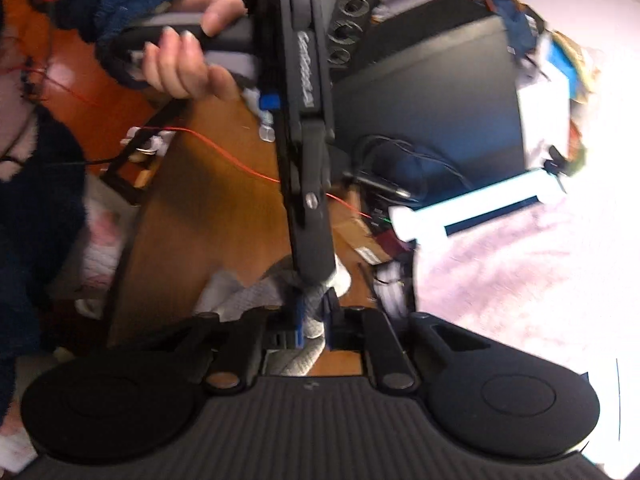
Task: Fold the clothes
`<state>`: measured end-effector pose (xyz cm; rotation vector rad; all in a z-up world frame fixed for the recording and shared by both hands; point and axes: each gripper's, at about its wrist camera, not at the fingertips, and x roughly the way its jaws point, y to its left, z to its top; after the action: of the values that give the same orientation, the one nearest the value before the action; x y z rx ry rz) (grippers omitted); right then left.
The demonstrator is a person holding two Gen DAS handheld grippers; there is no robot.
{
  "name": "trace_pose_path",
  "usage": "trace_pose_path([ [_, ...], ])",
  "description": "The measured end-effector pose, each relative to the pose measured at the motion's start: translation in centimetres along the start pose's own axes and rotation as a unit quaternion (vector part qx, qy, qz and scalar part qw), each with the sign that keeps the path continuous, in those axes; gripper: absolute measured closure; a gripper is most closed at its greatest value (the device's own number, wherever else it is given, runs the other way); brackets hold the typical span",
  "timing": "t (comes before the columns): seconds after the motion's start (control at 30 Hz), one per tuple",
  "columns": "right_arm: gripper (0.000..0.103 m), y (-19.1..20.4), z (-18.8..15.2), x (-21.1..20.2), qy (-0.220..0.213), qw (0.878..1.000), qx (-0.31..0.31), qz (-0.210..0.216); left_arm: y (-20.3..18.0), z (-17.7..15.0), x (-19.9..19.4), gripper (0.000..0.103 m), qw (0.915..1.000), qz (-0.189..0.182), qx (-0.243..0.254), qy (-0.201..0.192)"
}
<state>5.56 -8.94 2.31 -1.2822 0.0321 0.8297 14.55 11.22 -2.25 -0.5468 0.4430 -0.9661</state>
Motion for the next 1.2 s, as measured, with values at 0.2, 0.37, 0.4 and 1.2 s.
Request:
trace_pose_path([
  [0.2,0.094,-4.5,-1.9,-1.1,0.047,0.990,0.083,-0.101,-1.4,0.4,-1.2,0.069,0.9964,0.065,0.051,-0.017],
  [0.37,0.094,-7.6,-4.3,-3.0,0.105,0.971,0.131,-0.169,-1.6,-0.6,1.2,0.069,0.9947,0.080,0.063,0.017],
  [0.4,0.093,-8.1,-4.9,-3.4,0.118,0.966,0.146,-0.176,-1.9,-0.9,2.0,0.069,0.9935,0.086,0.070,0.027],
  [1.2,0.093,-7.4,-15.0,-9.2,0.206,0.900,0.290,-0.250,-5.8,-0.8,16.0,0.098,0.9415,0.245,0.187,0.136],
])
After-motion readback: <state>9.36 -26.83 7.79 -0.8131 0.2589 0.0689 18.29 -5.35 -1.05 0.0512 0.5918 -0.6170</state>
